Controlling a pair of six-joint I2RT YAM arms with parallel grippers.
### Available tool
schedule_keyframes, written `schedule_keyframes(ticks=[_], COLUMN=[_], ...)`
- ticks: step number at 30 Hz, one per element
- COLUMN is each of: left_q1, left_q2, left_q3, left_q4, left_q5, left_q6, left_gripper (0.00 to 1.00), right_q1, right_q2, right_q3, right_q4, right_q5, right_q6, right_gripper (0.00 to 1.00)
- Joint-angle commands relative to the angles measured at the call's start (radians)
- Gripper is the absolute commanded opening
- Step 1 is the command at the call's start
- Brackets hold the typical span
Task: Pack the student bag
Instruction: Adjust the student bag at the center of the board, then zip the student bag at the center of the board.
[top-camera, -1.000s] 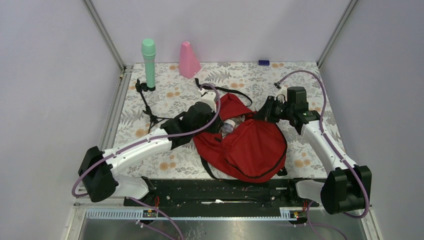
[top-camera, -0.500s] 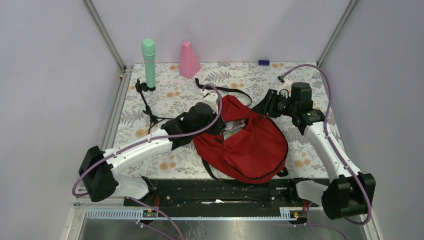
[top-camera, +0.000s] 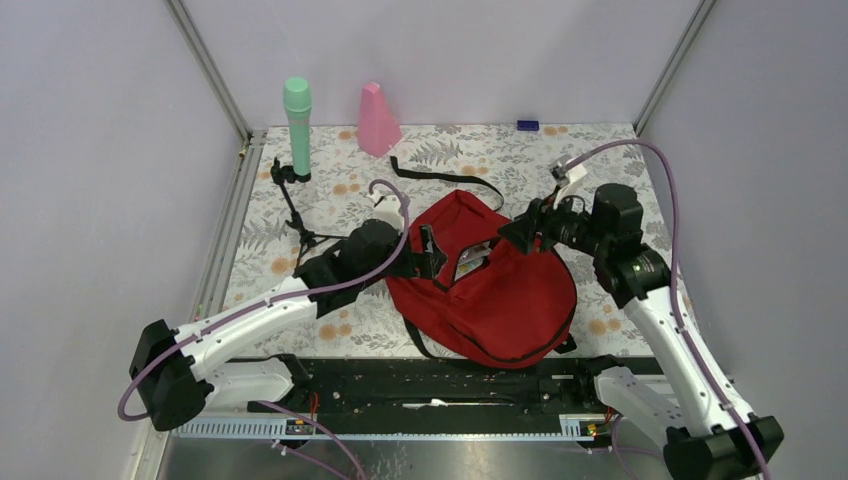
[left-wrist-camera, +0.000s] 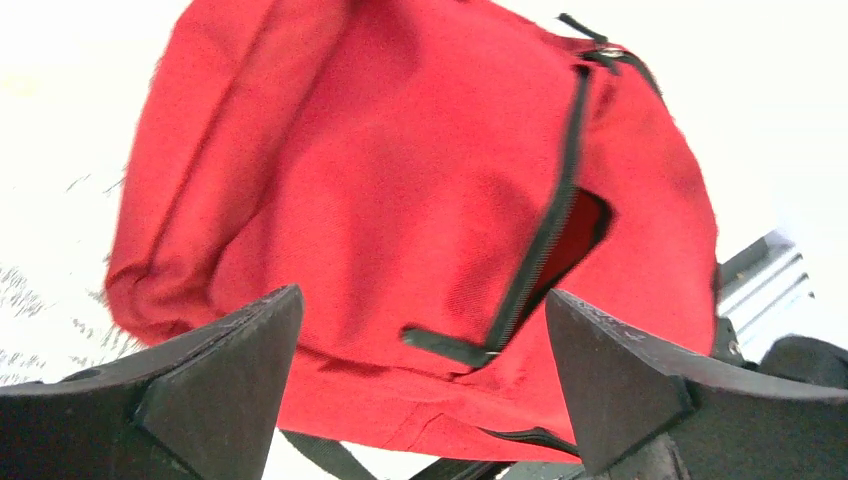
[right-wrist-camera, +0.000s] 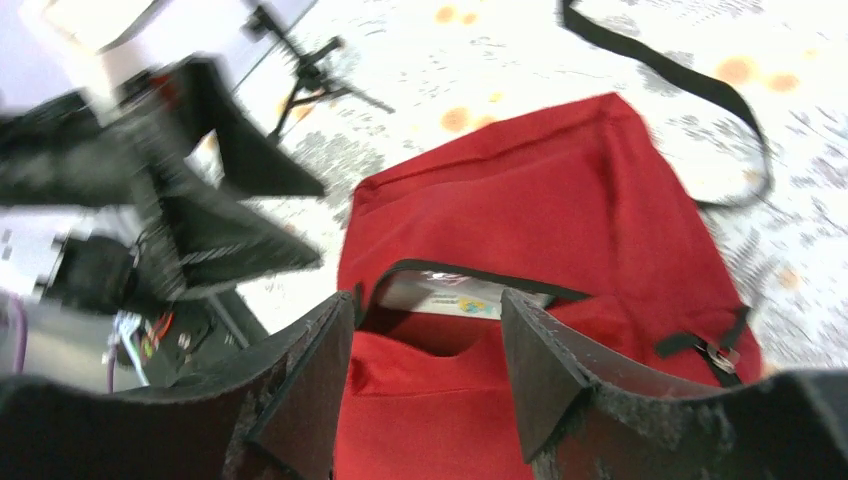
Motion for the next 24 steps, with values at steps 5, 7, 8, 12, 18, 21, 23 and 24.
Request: schedule_keyframes(ticks=[5,7,8,12,18,21,23,24], left_q1=[0.083,0.097,0.103,0.134,0.175,0.182,0.185,0.188], left_q2=[-0.078,-0.094,-0.102,-0.122,-0.132,-0.126,-0.125,-0.125], left_q3=[-0.142,-0.173,-0.186,-0.240,-0.304,-0.302,-0.301,-0.302], left_q4=[-0.089,-0.085,-0.083,-0.054,0.047,0.054,0.051,0.052], left_q5=[-0.053,-0.048,-0.048,-0.034,0.020,0.020,0.013,0.012], left_q6=[-0.184,-0.201,-0.211,-0.245,-0.279,-0.281,-0.280,-0.281], left_gripper=[0.97,0.97,0.97,0.99,0.99,0.99,0.99,0.99], right_q1=[0.346,0.405,0.436,0.563,0.718,0.749,0.759,0.764], right_q2=[-0.054,-0.039,-0.030,0.028,0.229,0.312,0.357,0.379], right_q3=[-0.061,-0.066,-0.067,-0.044,0.086,0.129,0.154,0.163], right_q4=[0.057,0.063,0.063,0.032,-0.104,-0.125,-0.128,-0.129], right_q5=[0.097,0.118,0.132,0.231,0.442,0.505,0.531,0.544], right_q6=[-0.143,-0.131,-0.130,-0.142,-0.149,-0.117,-0.079,-0.065], right_gripper=[0.61,0.60,0.59,0.60,0.58,0.54,0.52,0.51])
